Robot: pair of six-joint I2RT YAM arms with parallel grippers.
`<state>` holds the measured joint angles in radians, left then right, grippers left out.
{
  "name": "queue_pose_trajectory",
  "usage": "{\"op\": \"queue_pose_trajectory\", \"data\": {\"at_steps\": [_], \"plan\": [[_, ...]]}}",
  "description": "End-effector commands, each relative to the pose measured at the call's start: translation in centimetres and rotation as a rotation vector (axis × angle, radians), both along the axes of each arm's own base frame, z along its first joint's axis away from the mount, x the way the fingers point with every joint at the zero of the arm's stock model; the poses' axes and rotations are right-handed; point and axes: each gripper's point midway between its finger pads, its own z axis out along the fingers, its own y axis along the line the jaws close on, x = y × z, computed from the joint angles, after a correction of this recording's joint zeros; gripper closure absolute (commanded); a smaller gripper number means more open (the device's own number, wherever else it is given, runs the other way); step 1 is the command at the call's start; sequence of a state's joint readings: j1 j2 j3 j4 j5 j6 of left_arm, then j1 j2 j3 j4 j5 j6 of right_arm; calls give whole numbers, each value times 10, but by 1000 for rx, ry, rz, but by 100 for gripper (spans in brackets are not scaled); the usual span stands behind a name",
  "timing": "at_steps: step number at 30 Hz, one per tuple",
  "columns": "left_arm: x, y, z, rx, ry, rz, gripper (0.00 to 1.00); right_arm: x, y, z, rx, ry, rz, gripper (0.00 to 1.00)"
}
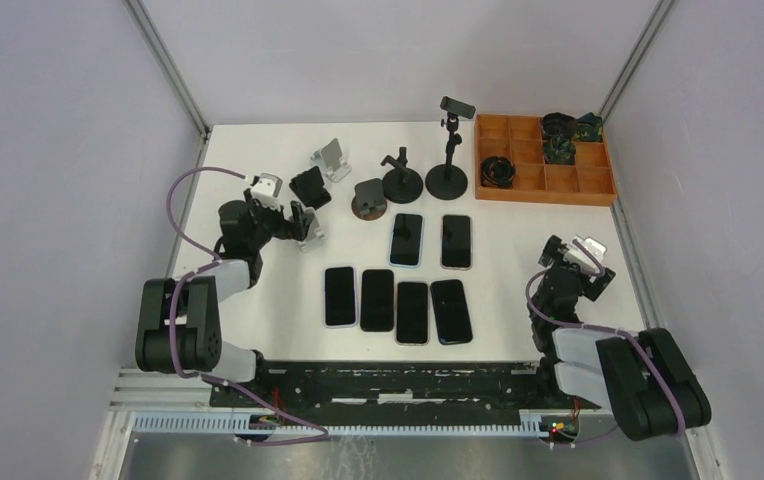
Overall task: Remove the phone from the phone stand
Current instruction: Reset both arms
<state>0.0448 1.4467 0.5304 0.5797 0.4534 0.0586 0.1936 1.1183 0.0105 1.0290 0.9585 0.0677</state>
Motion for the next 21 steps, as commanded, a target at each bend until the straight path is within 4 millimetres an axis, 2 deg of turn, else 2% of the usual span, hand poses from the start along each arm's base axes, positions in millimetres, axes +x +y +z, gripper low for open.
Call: {"op": "queue_pose_trajectory", "data": {"at_steps": [1, 4, 9, 13, 15, 17, 19, 21], "plan": [[15, 8, 34, -66, -142, 74, 0, -21, -2, -15, -32, -9, 44, 2], [8, 11, 35, -61, -158, 96, 0, -10, 2, -17, -53, 40, 70, 2], [4, 15, 32, -43, -140, 118, 0, -11, 1, -16, -53, 33, 72, 2], [0, 27, 14, 66, -56, 135, 0, -15, 1, -15, -51, 11, 75, 2], [-1, 34, 4, 70, -36, 165, 0, -15, 1, -15, -50, 14, 77, 2], [-1, 33, -2, 44, -29, 166, 0, -13, 1, -15, -52, 21, 78, 2], [-2, 35, -6, 30, -53, 188, 0, -11, 2, -15, -54, 27, 78, 2], [-3, 40, -2, 20, -139, 224, 0, -15, 1, -15, -55, 19, 80, 2]]}}
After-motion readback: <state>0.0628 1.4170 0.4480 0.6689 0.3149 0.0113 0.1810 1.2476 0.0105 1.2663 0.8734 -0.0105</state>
